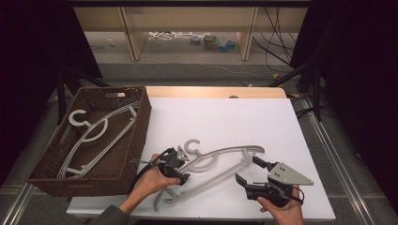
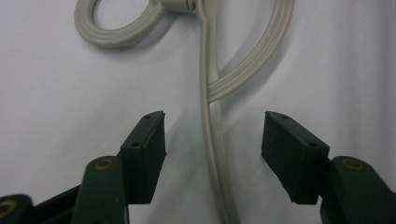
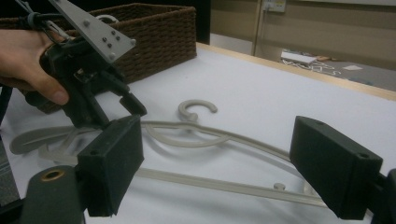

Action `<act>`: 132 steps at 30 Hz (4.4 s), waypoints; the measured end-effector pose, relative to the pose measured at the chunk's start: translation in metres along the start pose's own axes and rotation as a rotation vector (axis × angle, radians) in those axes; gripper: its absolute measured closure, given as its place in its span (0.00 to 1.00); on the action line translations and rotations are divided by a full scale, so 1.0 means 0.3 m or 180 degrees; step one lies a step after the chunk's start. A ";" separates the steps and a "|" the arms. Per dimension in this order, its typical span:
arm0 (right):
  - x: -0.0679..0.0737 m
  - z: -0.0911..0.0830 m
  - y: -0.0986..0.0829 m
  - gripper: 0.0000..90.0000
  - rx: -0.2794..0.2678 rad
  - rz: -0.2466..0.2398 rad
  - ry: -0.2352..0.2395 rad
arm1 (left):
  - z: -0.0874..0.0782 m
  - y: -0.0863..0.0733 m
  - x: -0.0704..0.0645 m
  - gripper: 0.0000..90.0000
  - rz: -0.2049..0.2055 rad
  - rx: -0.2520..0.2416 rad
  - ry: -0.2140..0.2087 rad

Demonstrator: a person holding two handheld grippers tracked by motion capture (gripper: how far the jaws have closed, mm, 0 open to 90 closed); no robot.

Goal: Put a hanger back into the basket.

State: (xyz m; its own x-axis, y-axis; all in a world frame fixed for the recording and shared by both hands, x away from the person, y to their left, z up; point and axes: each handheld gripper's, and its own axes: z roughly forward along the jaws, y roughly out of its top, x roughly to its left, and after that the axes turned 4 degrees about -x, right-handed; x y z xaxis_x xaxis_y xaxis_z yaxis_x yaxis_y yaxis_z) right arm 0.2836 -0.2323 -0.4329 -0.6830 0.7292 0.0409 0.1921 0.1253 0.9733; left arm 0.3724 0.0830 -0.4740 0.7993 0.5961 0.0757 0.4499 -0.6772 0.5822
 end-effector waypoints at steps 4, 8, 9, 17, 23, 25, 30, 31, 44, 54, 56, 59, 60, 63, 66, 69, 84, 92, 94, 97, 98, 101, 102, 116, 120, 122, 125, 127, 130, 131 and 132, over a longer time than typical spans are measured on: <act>-0.001 -0.003 0.000 0.21 0.0027 -0.0006 -0.0008 | 0.002 0.011 0.011 0.53 -0.0020 0.0076 -0.0161; -0.001 -0.005 0.002 0.21 0.0069 -0.0032 -0.0028 | 0.005 0.033 0.016 0.65 0.0089 0.0241 -0.0289; 0.000 -0.004 0.003 0.21 0.0068 -0.0030 -0.0027 | 0.005 0.038 0.019 0.66 0.0133 0.0286 -0.0307; 0.000 -0.005 0.002 0.21 0.0081 -0.0033 -0.0021 | 0.020 0.056 0.053 0.81 -0.0005 0.0310 -0.0391; -0.001 -0.004 0.002 0.21 0.0074 -0.0039 -0.0019 | 0.022 0.054 0.071 0.88 -0.0059 0.0304 -0.0439; -0.001 -0.004 0.004 0.21 0.0062 -0.0039 -0.0025 | 0.027 0.047 0.066 0.88 -0.0238 0.0169 -0.0442; -0.001 -0.003 0.004 0.21 0.0061 -0.0038 -0.0020 | 0.026 0.041 0.073 0.90 -0.0300 0.0087 -0.0431; -0.001 -0.003 0.004 0.21 0.0056 -0.0039 -0.0025 | 0.026 0.041 0.074 0.90 -0.0288 0.0079 -0.0415; -0.004 -0.008 0.005 0.21 0.0067 -0.0053 -0.0035 | -0.030 0.036 0.120 0.90 -0.0425 -0.0198 -0.0232; -0.005 -0.003 0.003 0.21 0.0012 -0.0004 -0.0002 | -0.104 0.041 0.144 0.91 -0.0564 -0.0457 -0.0216; -0.007 -0.006 0.002 0.21 0.0051 -0.0025 -0.0030 | -0.113 0.043 0.144 0.91 -0.0599 -0.0514 -0.0193; -0.005 -0.003 0.003 0.21 0.0019 -0.0001 -0.0001 | -0.130 0.043 0.148 0.91 -0.0656 -0.0586 -0.0204; -0.006 -0.004 0.003 0.21 0.0033 -0.0021 -0.0021 | -0.143 0.042 0.150 0.91 -0.0678 -0.0603 -0.0182; -0.008 -0.008 0.004 0.21 0.0033 -0.0029 -0.0042 | -0.168 0.038 0.155 0.91 -0.0726 -0.0688 -0.0194; -0.009 -0.008 0.003 0.21 0.0028 -0.0012 -0.0041 | -0.183 0.040 0.152 0.91 -0.0765 -0.0768 -0.0265; -0.009 -0.007 0.003 0.21 0.0024 -0.0012 -0.0036 | -0.198 0.050 0.138 0.91 -0.0731 -0.0809 -0.0297; -0.008 -0.006 0.002 0.21 0.0024 -0.0010 -0.0024 | -0.419 0.151 0.173 0.91 -0.0607 -0.1102 -0.0193; -0.008 -0.006 0.001 0.21 0.0009 -0.0010 -0.0045 | -0.543 0.135 0.260 0.91 -0.0690 -0.1181 -0.0062; -0.009 -0.007 0.001 0.21 0.0040 -0.0021 -0.0050 | -0.575 0.121 0.284 0.91 -0.0698 -0.1193 0.0004; -0.008 -0.009 0.002 0.21 0.0063 0.0010 -0.0058 | -0.613 0.097 0.316 0.91 -0.0738 -0.1211 0.0105; -0.008 -0.007 0.002 0.21 0.0049 0.0015 -0.0033 | -0.629 0.085 0.329 0.91 -0.0749 -0.1201 0.0160; -0.007 -0.005 0.000 0.21 0.0029 -0.0024 -0.0065 | -0.655 0.057 0.358 0.91 -0.0761 -0.1164 0.0282; -0.007 -0.005 0.001 0.21 0.0023 -0.0015 -0.0058 | -0.663 0.042 0.372 0.91 -0.0781 -0.1152 0.0338; -0.004 0.003 -0.003 0.21 0.0023 0.0036 -0.0019 | -0.750 -0.117 0.506 0.91 -0.1076 -0.1125 0.0665; -0.004 0.002 -0.001 0.21 0.0084 0.0004 -0.0052 | -0.774 -0.157 0.547 0.91 -0.1061 -0.1078 0.0822; -0.005 0.002 -0.002 0.21 0.0085 0.0000 -0.0054 | -0.779 -0.171 0.561 0.91 -0.1142 -0.1001 0.0845; -0.006 0.004 -0.003 0.21 0.0065 0.0007 -0.0052 | -0.781 -0.198 0.589 0.91 -0.1195 -0.0953 0.0930; -0.006 0.004 -0.003 0.21 0.0061 0.0008 -0.0053 | -0.780 -0.213 0.604 0.91 -0.1251 -0.0978 0.0948; -0.007 0.003 -0.003 0.21 0.0077 0.0004 -0.0048 | -0.781 -0.243 0.632 0.91 -0.1297 -0.1000 0.1018; -0.007 0.004 -0.004 0.21 0.0062 0.0011 -0.0061 | -0.779 -0.248 0.636 0.91 -0.1339 -0.1025 0.1060; -0.007 0.004 -0.004 0.21 0.0063 0.0014 -0.0069 | -0.782 -0.259 0.645 0.91 -0.1329 -0.0999 0.1079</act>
State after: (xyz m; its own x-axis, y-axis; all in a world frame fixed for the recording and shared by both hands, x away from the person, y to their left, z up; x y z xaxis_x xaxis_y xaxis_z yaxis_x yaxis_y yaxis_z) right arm 0.2856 -0.2333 -0.4343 -0.6668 0.7441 0.0400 0.2091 0.1353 0.9685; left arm 0.3987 0.3523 -0.3148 0.3871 0.9219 0.0133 0.5176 -0.2292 0.8244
